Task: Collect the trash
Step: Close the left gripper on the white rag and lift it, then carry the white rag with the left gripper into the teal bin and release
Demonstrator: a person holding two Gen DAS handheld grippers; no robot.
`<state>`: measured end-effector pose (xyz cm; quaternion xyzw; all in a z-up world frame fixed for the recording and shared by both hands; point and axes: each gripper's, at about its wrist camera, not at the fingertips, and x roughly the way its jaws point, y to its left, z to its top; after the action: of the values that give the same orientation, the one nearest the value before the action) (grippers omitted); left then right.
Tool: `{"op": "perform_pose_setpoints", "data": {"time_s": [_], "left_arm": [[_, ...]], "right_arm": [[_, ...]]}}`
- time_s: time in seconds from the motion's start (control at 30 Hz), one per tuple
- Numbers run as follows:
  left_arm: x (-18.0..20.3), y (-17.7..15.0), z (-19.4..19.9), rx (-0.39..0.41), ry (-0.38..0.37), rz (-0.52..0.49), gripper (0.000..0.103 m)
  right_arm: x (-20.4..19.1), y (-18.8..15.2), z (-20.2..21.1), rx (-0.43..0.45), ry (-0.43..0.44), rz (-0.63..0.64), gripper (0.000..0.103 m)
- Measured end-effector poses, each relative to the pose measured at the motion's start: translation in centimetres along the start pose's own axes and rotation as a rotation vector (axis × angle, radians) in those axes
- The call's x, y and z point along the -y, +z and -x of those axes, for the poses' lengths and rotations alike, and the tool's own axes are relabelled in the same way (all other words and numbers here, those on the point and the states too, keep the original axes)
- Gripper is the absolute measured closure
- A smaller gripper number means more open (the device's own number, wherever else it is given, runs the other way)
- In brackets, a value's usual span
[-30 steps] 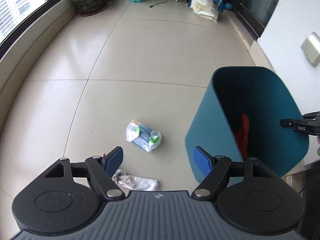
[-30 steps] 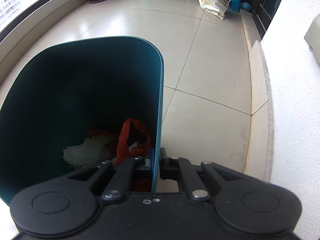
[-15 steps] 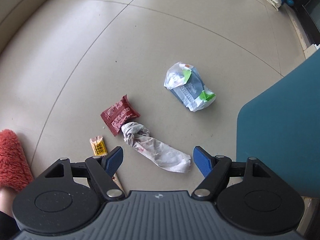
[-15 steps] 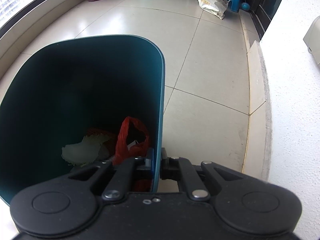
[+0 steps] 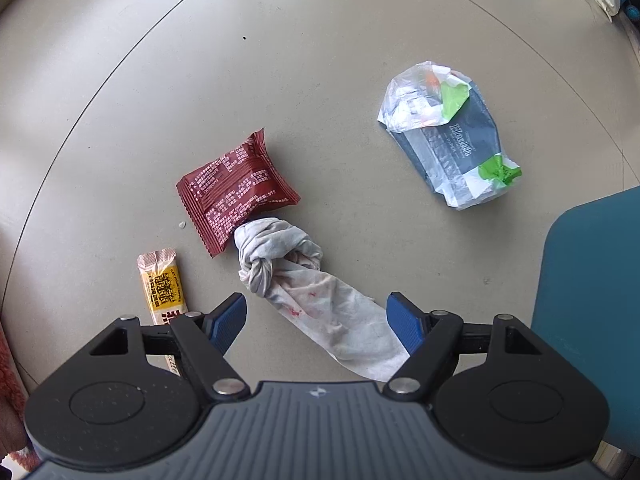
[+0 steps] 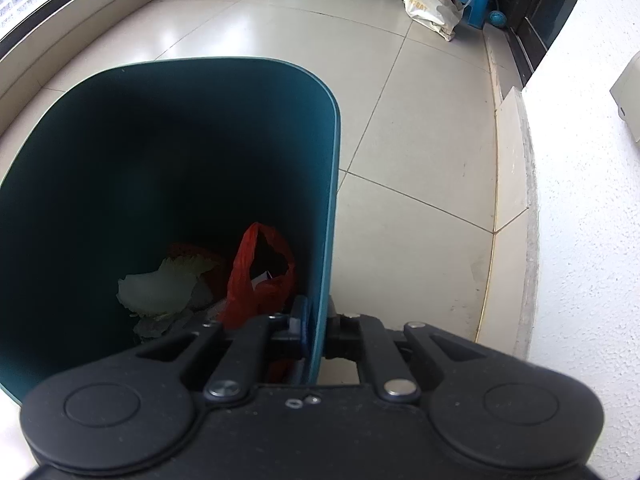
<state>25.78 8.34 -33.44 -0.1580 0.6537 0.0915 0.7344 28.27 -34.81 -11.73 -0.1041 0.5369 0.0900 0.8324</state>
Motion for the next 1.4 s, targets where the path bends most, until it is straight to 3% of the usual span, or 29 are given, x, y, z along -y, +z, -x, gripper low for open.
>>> {"op": "perform_pose_setpoints", "data": {"time_s": [0.07, 0.13, 0.17, 0.23, 0.33, 0.63, 0.83, 1.03, 1.4], "left_arm": [[0.0, 0.1, -0.6, -0.005, 0.009, -0.004, 0.028], [0.1, 0.0, -1.0, 0.002, 0.02, -0.013, 0.047], [0.1, 0.0, -1.3, -0.005, 0.021, -0.012, 0.052], [0.3, -0.2, -2.0, -0.035, 0.046, -0.027, 0.074], [0.7, -0.6, -1.8, -0.017, 0.072, -0.059, 0.086], [1.4, -2.1, 0.9, 0.002, 0.108, -0.085, 0.091], [2.5, -2.2, 4.8, 0.029, 0.098, -0.112, 0.091], [2.0, -1.8, 10.5, 0.088, 0.073, -0.141, 0.091], [9.5, -3.5, 23.6, 0.238, -0.006, -0.296, 0.091]], "right_arm": [[-0.2, 0.0, -0.1, -0.004, -0.006, 0.005, 0.095], [-0.3, 0.0, -0.2, -0.008, -0.013, 0.012, 0.095], [-0.4, 0.0, -0.3, -0.011, -0.016, 0.015, 0.095], [-0.4, 0.0, -0.3, -0.014, -0.019, 0.013, 0.095], [-0.9, 0.0, -0.6, -0.017, -0.027, 0.014, 0.095], [-0.9, 0.0, -0.7, -0.008, -0.028, 0.004, 0.095], [-0.5, -0.2, -0.6, -0.001, -0.024, -0.005, 0.095], [-0.1, -0.2, -0.3, 0.007, -0.015, -0.014, 0.096], [0.3, -0.1, 0.0, 0.015, -0.011, -0.034, 0.097]]}}
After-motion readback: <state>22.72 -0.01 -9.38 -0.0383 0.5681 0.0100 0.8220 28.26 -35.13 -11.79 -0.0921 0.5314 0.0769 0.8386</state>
